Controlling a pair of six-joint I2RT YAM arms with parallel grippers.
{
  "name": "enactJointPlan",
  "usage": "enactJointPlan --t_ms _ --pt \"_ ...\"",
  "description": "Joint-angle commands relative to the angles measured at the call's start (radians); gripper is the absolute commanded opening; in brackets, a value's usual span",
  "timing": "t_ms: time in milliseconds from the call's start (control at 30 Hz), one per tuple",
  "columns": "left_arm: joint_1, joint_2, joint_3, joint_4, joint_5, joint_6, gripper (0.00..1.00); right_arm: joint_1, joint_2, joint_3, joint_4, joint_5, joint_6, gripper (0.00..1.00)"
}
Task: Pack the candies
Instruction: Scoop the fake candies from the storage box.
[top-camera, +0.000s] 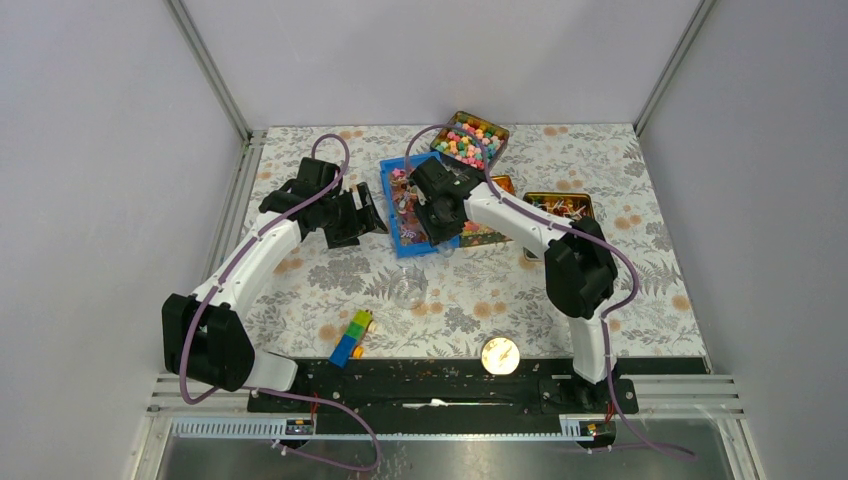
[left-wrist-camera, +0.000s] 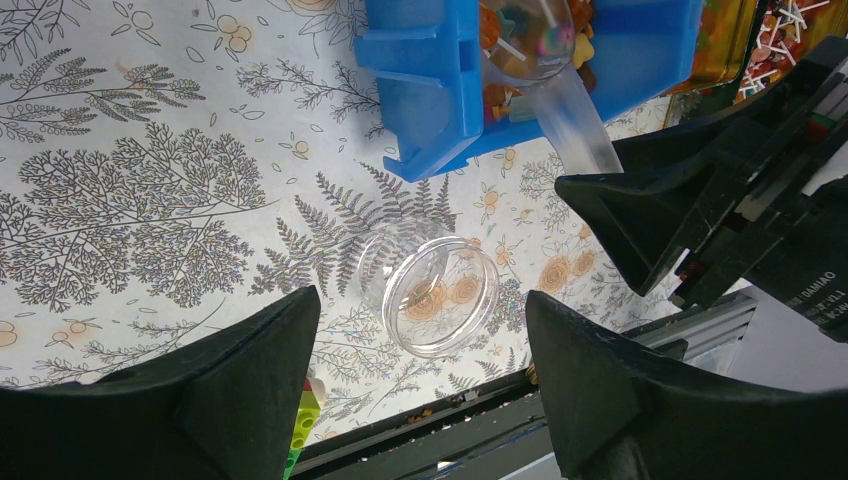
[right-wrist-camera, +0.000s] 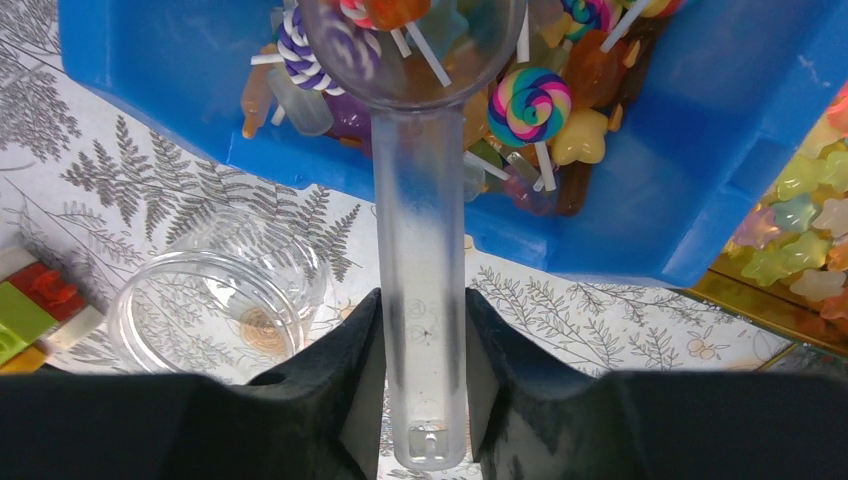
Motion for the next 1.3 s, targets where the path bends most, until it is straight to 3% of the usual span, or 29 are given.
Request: enactJointPlan --t_ms 0,100,333,733,1267 --pt "0.004 -0.026 0.001 0.006 0.021 0.014 0.77 0.007 0.008 0.035 -0.026 0.015 -0.001 0.23" --pt "0.004 -0.028 -0.001 0.006 0.020 0.012 0.77 0.008 0.004 0.034 -0.026 0.012 -0.005 0.00" --pt "0.003 -0.031 0.006 0.006 0.016 0.012 0.77 0.008 -0.024 0.014 -0.021 0.035 -0.009 0.00" --pt "0.003 -0.046 -0.005 0.006 0.012 0.010 0.77 0.009 -0.202 -0.180 0.135 0.066 -0.013 0.00" --pt "0.003 -0.094 -0.033 0.018 -0.007 0.005 0.78 0.013 -0.383 -0.329 0.131 0.038 -0.027 0.00"
